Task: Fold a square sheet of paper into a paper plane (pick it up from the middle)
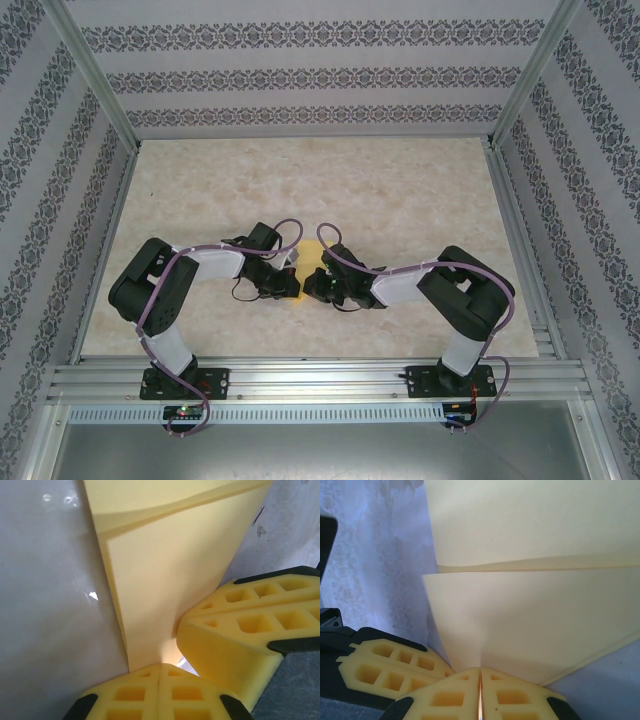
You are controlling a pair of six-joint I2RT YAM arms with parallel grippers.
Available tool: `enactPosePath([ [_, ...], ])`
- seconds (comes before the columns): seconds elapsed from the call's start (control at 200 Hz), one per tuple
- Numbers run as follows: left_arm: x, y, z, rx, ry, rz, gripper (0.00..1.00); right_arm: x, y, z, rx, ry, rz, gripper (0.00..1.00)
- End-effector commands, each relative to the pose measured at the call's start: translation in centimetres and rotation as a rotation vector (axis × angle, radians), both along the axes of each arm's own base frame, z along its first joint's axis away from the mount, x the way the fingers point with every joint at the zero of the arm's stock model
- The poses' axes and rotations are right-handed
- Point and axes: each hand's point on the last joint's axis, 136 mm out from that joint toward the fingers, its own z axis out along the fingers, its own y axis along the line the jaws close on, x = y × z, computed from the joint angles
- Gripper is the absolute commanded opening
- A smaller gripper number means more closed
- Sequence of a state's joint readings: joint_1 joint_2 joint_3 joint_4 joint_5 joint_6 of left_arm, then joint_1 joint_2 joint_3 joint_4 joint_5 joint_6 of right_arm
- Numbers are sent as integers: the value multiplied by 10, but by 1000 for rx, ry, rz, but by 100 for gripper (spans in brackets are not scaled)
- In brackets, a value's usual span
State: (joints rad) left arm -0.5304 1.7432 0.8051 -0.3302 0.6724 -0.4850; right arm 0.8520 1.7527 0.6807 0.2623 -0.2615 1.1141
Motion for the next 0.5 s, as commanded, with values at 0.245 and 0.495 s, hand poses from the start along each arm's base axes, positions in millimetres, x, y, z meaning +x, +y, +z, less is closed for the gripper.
enactPosePath([
  [0.245,-33,51,-59,288,99,3,4,32,-33,-5,-90,-11,-80,12],
  [0.495,-32,52,-60,289,100,3,4,54,-55,-10,-70,-17,-126,14],
])
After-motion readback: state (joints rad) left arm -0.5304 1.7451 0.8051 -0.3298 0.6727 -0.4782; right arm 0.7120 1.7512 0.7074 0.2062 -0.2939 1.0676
